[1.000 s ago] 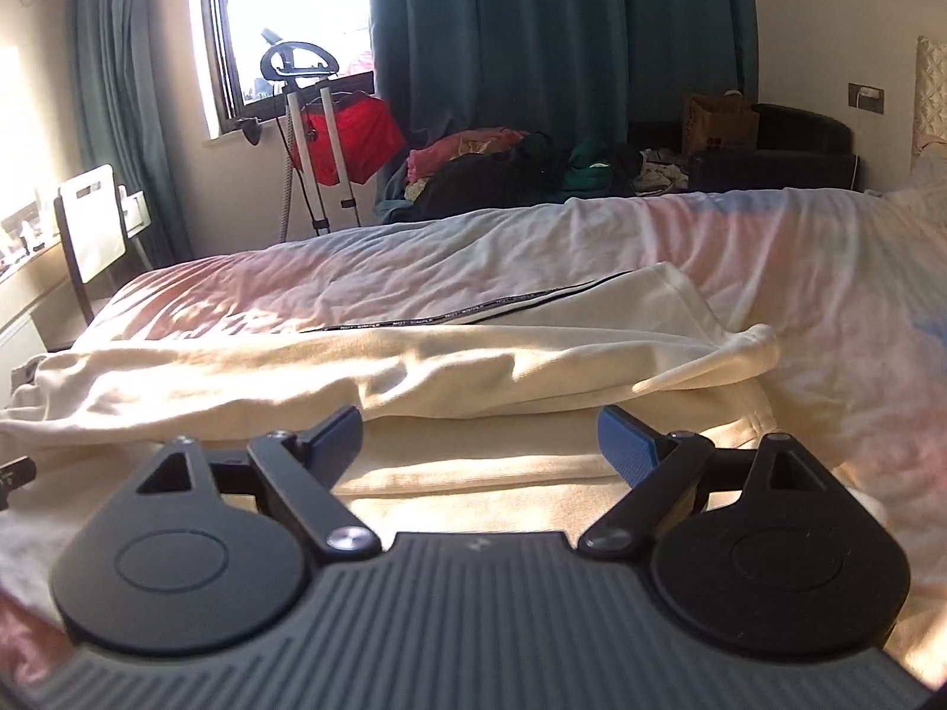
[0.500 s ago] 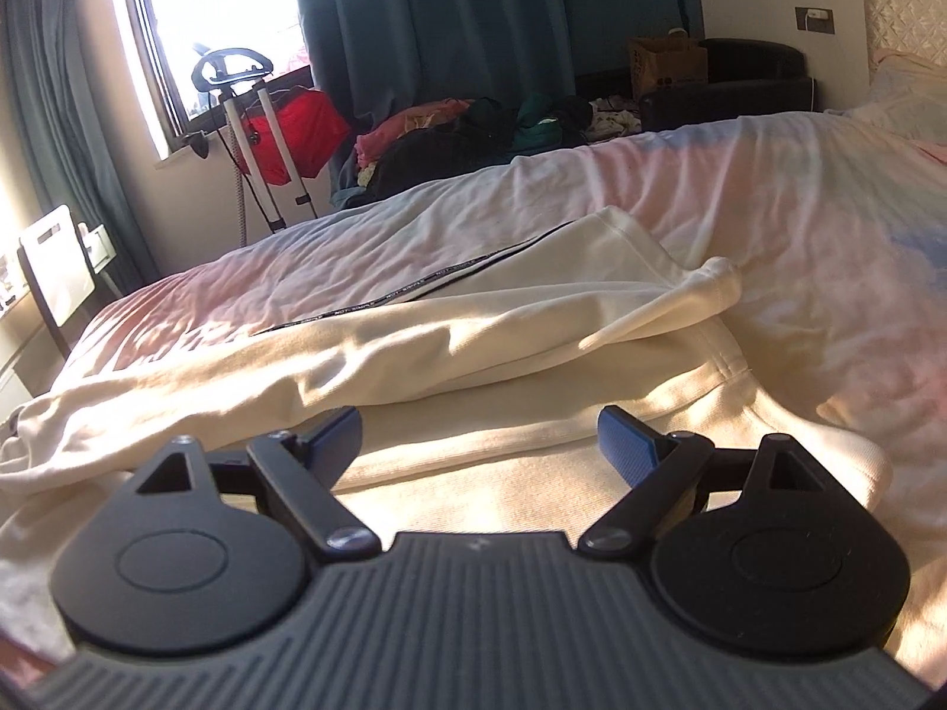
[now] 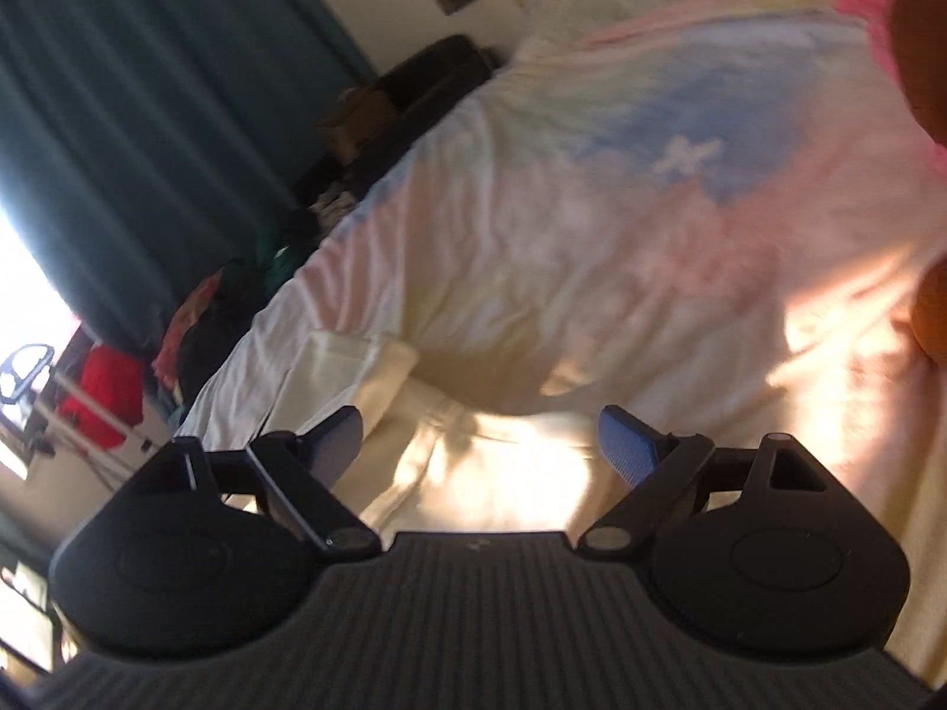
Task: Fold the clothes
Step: 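Grasp the waistband with the left gripper while the right gripper grasps the cuffs, then lift the waistband with the left gripper while the right gripper lifts the cuffs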
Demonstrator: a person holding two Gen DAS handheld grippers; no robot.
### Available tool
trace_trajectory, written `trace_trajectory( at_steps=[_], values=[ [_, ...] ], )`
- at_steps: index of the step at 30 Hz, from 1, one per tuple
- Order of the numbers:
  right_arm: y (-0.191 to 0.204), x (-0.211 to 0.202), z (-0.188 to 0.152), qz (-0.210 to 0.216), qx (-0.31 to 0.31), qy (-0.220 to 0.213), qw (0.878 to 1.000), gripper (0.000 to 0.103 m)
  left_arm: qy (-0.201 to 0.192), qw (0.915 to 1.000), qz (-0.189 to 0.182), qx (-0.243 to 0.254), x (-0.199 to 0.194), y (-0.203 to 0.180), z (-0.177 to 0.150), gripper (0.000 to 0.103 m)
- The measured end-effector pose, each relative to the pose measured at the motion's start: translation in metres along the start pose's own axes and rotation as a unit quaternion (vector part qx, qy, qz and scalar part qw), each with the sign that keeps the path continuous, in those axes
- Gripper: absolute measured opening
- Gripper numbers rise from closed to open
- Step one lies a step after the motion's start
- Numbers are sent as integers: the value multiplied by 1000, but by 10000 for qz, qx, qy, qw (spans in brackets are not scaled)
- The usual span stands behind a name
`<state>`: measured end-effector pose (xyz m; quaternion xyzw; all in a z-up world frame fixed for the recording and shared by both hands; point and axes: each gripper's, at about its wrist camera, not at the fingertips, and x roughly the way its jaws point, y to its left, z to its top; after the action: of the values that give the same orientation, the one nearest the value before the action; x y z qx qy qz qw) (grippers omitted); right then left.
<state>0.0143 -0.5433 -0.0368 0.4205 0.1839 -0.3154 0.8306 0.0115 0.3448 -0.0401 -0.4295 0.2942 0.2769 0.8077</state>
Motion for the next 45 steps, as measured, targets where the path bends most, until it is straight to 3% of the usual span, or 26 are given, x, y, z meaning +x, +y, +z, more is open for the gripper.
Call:
trace_trajectory(
  at_steps=[5,7,10,13,16,17,19,21,23,24,29,34,40,45],
  values=[
    [-36,34,-9,-68,1038,822,9912,88,160,9988,-349,-300,8,14,3,98],
    [-37,48,-16,-38,1203,1100,9866,76,157,9981,-490,-328,8,14,2,98],
    [-26,62,-21,145,1057,1281,9860,73,92,9969,-722,-306,8,9,-1,94],
    [-7,72,-28,113,657,1360,9885,70,68,9974,-684,-206,11,1,-5,92],
    [8,77,-36,109,532,1423,9883,64,169,9977,-601,-247,21,0,-6,74],
    [11,77,-38,67,524,1374,9891,57,158,9977,-595,-280,21,1,-6,69],
    [16,78,-39,-30,483,1298,9904,29,44,9980,-583,-258,20,1,-6,57],
    [14,76,-37,-95,556,1203,9911,14,-136,9979,-621,-155,16,-1,-7,43],
    [6,72,-35,-3,810,1091,9907,13,-364,9968,-715,-46,9,-6,-10,24],
    [4,70,-33,32,880,1032,9908,12,-478,9959,-762,8,6,-9,-11,21],
    [16,48,-28,279,434,664,9965,11,-1181,9848,-1214,393,-25,-26,-16,15],
    [6,18,-13,676,739,411,9941,11,-1798,9680,-1692,441,-77,-28,-24,14],
    [0,-5,14,892,754,131,9931,10,-1749,9649,-1907,447,-93,-58,-5,13],
    [52,15,39,951,368,218,9945,10,-1652,9660,-1929,487,-79,-99,16,14]
  ],
)
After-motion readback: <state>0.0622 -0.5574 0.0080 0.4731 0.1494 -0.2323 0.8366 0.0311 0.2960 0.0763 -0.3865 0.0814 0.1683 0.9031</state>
